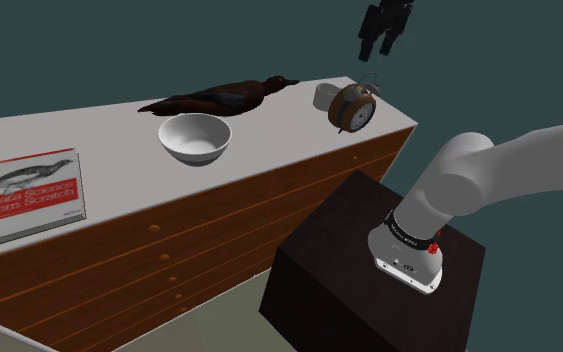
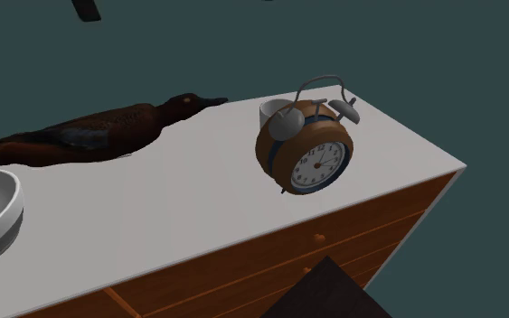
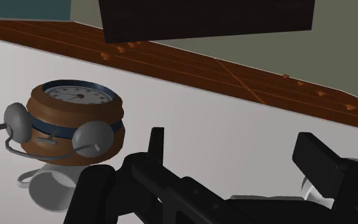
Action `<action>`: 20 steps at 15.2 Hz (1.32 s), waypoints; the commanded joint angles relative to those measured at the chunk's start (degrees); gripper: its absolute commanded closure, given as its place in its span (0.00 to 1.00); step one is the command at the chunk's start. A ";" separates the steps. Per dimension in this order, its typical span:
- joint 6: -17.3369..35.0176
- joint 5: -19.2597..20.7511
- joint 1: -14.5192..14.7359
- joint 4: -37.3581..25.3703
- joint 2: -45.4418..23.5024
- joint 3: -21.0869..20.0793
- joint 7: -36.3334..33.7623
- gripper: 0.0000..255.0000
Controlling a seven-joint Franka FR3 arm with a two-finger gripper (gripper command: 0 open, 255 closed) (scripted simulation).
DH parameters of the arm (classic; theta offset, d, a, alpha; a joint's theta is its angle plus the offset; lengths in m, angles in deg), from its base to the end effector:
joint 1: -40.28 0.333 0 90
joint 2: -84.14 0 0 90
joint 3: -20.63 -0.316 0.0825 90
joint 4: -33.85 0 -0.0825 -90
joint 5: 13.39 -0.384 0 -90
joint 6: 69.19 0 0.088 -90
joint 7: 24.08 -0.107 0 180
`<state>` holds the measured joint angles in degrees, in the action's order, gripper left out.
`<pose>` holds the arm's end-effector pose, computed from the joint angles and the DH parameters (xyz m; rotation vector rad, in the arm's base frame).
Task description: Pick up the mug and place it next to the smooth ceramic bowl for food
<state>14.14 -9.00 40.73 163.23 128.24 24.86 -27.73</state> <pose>0.2985 -0.0372 0.6203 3.1107 -0.1799 -0.0550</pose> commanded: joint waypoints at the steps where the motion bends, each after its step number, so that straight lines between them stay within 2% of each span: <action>1: 0.00 0.00 0.00 0.00 0.00 0.00 0.00 0.00; 12: 16.54 4.10 -1.76 0.83 -15.34 8.76 7.69 0.00; 20: 26.77 3.16 -2.53 -4.20 -30.47 14.56 14.01 0.00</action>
<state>40.00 -5.64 38.39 160.03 99.62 38.62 -14.80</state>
